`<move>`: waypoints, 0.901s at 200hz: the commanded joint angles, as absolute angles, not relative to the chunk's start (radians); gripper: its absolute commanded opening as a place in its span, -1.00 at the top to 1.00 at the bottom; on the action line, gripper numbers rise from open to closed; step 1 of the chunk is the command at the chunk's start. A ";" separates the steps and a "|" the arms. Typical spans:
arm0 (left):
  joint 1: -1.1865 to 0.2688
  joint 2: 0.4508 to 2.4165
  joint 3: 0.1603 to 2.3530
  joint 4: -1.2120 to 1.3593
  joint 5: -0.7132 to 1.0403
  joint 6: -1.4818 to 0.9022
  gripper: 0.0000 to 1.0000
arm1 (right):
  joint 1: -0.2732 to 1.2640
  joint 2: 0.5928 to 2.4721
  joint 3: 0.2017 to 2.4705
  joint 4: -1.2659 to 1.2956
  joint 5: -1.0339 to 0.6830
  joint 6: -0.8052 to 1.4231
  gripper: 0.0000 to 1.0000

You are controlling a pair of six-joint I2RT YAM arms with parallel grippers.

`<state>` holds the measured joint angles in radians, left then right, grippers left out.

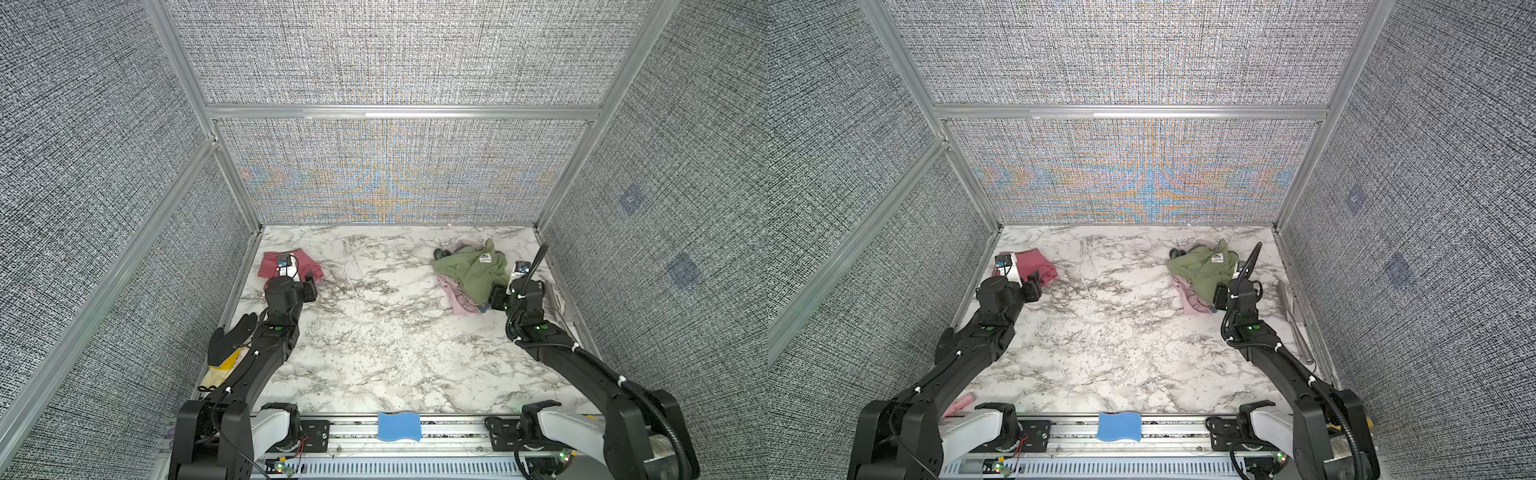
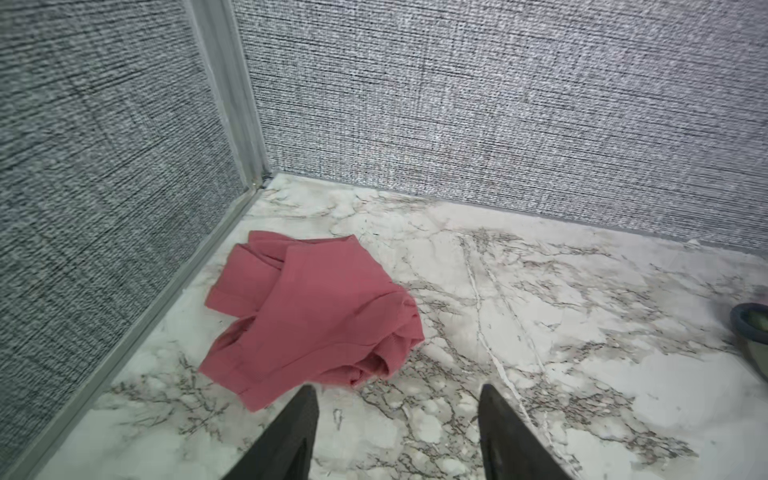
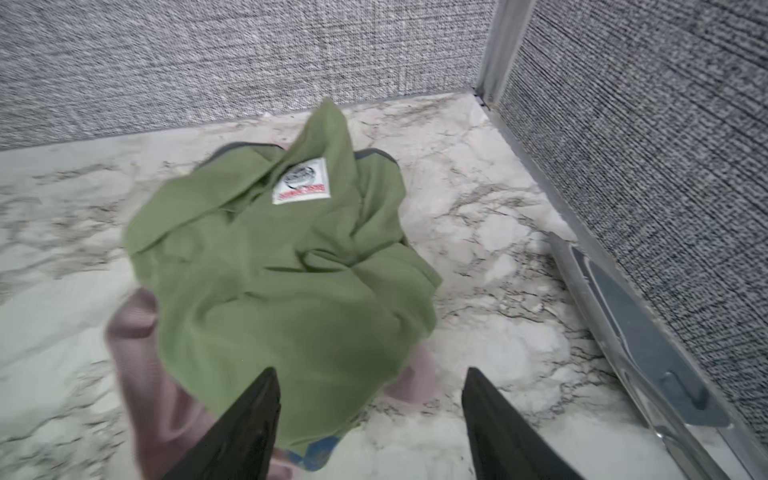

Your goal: Pick out a specific cloth from the pile

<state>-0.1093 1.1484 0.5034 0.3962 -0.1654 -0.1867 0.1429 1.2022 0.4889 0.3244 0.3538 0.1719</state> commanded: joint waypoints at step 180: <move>-0.099 1.468 0.124 1.388 -0.245 0.044 -0.27 | 0.025 1.529 0.279 1.082 0.261 0.026 -0.56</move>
<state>-0.1013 1.4082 0.1574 1.1591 -0.2726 0.0269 0.0330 1.5410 0.2790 1.0325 0.3328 0.0074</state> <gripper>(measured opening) 0.632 0.777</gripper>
